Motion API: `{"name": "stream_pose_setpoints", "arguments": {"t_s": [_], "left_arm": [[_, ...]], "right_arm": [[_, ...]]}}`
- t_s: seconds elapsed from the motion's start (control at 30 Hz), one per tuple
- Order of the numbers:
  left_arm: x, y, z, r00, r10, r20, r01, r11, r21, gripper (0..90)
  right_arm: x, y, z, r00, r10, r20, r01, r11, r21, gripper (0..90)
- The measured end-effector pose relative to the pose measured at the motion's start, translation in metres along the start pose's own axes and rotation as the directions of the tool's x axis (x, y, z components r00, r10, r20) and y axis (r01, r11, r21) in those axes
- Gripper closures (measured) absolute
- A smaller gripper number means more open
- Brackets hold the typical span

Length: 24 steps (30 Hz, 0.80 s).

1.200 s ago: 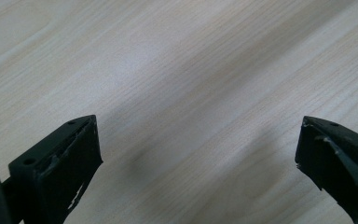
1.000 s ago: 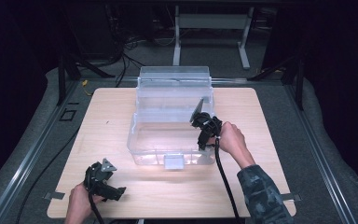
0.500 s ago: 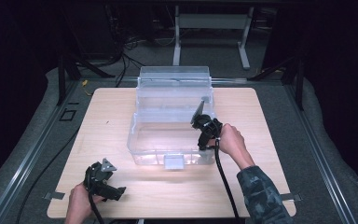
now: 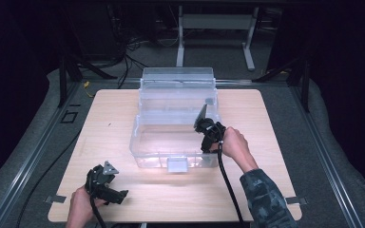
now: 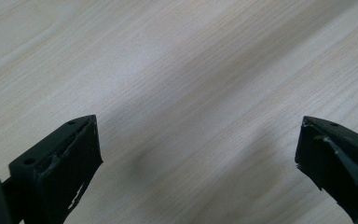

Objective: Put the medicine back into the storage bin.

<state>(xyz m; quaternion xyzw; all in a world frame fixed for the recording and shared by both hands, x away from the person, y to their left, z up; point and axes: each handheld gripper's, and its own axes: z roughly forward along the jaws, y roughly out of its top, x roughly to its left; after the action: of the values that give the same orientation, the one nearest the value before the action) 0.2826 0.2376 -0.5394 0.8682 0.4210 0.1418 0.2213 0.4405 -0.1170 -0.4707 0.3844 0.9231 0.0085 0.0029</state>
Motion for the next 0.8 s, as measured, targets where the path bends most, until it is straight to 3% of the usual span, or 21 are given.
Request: {"name": "stream_pose_setpoints", "arguments": {"t_s": [0.17,0.33,0.43,0.5,0.7,0.77,0.8], "left_arm": [[-0.0001,0.0,0.0001,1.0,0.0,-0.001,0.0,1.0,0.001,0.2],[0.0002,0.0003,-0.0001,1.0,0.005,0.001,-0.005,1.0,0.003,0.2],[0.0,0.0003,0.0,1.0,0.003,0.0,-0.003,1.0,0.002,0.2],[0.0001,0.0003,0.0001,1.0,0.002,0.001,-0.002,1.0,0.002,0.2],[0.0002,0.0003,0.0002,1.0,0.002,0.001,-0.002,1.0,0.001,0.2],[-0.0004,0.0004,0.0003,1.0,0.002,0.003,-0.002,1.0,0.003,0.2],[-0.0006,0.0003,0.0002,1.0,-0.001,0.001,0.001,1.0,-0.002,0.2]], "right_arm": [[-0.0001,0.0006,0.0004,1.0,0.001,0.007,-0.001,0.9999,0.016,45.7],[0.0003,0.0,0.0038,0.9997,0.001,0.024,-0.001,1.0,0.001,45.8],[0.0006,0.0006,0.0041,0.9997,0.001,0.023,-0.001,1.0,0.005,45.7],[0.0003,0.0011,0.0053,0.9999,0.011,-0.003,-0.011,0.9999,0.003,45.4],[0.0005,0.0013,0.0051,0.9999,0.012,-0.007,-0.012,0.9999,0.006,42.6],[0.0007,0.0014,0.0038,0.9999,-0.004,0.014,0.004,1.0,0.004,41.7],[0.0001,0.0012,0.0001,1.0,0.007,-0.004,-0.007,1.0,0.005,39.4]]}}
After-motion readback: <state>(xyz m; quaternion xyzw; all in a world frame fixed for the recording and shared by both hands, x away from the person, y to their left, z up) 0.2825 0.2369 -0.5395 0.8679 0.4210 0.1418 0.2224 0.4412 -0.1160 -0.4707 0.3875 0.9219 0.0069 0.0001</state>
